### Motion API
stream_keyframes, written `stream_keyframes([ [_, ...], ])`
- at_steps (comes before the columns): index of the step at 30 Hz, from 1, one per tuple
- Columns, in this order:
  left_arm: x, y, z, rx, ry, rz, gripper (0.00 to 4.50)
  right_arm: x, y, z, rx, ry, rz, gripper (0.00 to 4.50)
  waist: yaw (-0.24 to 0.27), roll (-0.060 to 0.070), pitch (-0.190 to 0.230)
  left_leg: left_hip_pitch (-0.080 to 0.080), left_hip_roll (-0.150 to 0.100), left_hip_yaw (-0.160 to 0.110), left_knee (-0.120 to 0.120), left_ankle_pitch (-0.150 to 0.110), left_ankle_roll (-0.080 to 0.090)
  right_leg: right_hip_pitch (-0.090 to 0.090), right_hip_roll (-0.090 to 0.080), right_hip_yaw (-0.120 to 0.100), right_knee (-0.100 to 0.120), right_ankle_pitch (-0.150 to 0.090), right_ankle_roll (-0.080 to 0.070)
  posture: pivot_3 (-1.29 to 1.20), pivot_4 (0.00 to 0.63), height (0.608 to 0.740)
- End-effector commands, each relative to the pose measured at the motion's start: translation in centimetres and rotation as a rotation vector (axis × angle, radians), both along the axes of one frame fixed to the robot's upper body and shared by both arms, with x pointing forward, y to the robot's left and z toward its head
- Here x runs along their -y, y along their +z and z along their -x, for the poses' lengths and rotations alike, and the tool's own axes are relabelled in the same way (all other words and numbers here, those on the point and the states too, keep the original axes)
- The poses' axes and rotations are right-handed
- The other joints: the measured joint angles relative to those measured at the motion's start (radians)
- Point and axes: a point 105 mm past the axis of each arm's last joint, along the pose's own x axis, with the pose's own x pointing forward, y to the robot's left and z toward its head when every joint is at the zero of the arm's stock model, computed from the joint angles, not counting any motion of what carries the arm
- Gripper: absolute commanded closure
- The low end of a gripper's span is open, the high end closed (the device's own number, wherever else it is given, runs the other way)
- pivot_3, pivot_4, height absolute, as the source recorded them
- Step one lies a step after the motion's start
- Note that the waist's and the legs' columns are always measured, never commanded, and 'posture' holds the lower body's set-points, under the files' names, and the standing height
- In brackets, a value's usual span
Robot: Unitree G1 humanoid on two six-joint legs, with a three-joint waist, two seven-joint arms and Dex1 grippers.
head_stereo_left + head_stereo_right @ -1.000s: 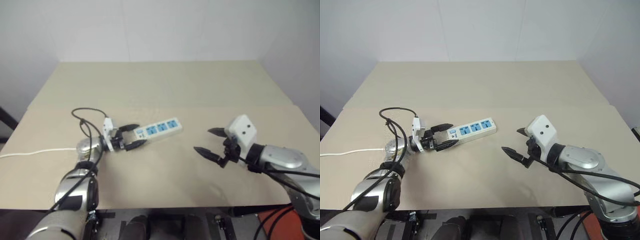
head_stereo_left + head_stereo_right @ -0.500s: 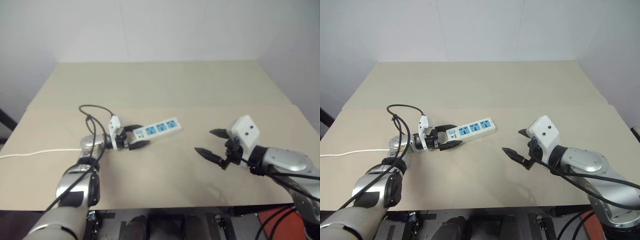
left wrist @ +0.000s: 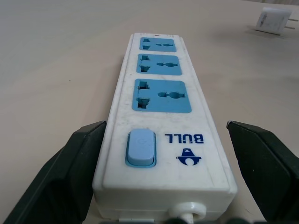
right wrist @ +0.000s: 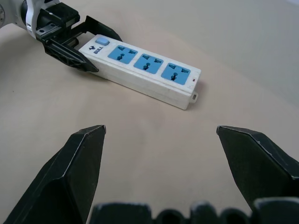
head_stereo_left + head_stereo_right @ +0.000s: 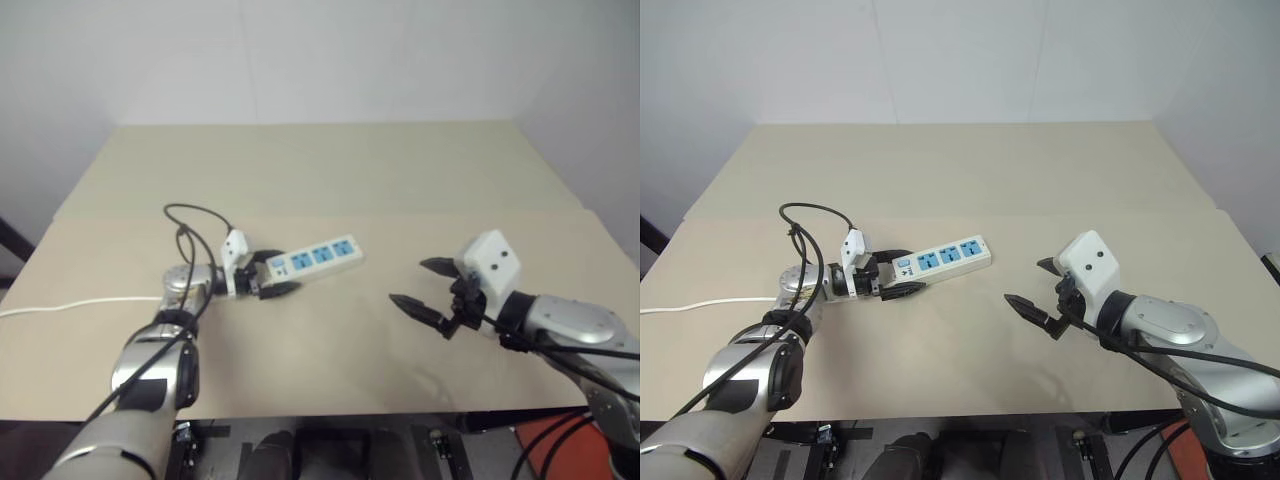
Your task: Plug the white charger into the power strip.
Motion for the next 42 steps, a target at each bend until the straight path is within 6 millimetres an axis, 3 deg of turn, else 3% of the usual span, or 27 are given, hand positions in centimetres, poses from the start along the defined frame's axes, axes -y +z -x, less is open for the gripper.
stream_keyframes([
  [1,-0.4,0.5,-0.4,0.020,0.013,-0.036,0.39,0.1,1.1,0.3,0.048,-0.002,0.003,0.00,0.000,0.000,0.000,0.000,0.000,0.000,0.000,0.000,0.000,0.000,0.000,0.000,0.000,0.000,0.000,0.00,0.150,0.740],
  [5,-0.7,0.2,-0.4,0.027,0.033,-0.054,1.22,0.0,1.2,0.2,0.047,-0.001,-0.004,0.00,-0.001,0.000,0.000,0.001,0.000,0.000,0.000,0.000,0.000,0.000,0.000,0.000,0.000,0.000,0.000,0.00,0.150,0.740],
  [17,-0.5,0.1,0.0,0.035,-0.005,-0.058,1.22,0.3,1.3,0.1,0.043,-0.005,0.009,0.00,-0.001,0.000,0.000,0.001,0.000,0.000,0.000,0.000,0.000,0.000,0.000,0.000,0.000,0.000,0.000,0.00,0.150,0.740],
  [24,0.8,0.7,0.8,0.017,-0.108,0.023,1.22,1.8,1.5,0.3,0.028,-0.036,0.043,0.00,0.001,0.000,0.000,0.000,0.000,0.000,0.000,0.000,0.000,0.000,0.000,0.000,0.000,0.000,0.000,0.00,0.150,0.740],
  [28,1.0,0.9,1.1,0.018,-0.152,0.022,1.22,4.2,2.2,0.2,0.021,-0.108,0.087,0.00,0.003,0.000,0.000,-0.001,0.000,0.000,0.000,0.000,0.000,0.000,0.000,0.000,0.000,0.000,0.000,0.00,0.150,0.740],
  [32,1.0,0.8,1.7,0.018,-0.205,0.001,1.22,8.8,2.9,-0.5,-0.096,-0.321,0.211,0.00,0.003,0.000,0.000,-0.001,0.000,0.000,0.000,0.000,0.000,0.000,0.000,-0.001,-0.001,0.000,0.000,0.00,0.150,0.740],
  [36,1.2,0.9,2.0,0.027,-0.244,-0.007,1.22,13.3,4.3,-1.0,-0.332,-0.566,0.124,0.00,0.001,0.000,0.000,-0.001,0.000,0.001,0.000,0.000,0.000,0.000,-0.001,0.000,-0.002,0.000,0.000,0.00,0.150,0.740],
  [42,1.7,1.0,2.3,0.030,-0.294,-0.015,1.22,16.2,4.3,-1.9,-0.448,-0.731,0.154,0.00,0.002,0.001,0.000,-0.003,0.001,0.000,-0.002,0.000,0.001,-0.001,-0.001,0.000,-0.010,0.001,-0.001,0.00,0.150,0.740],
])
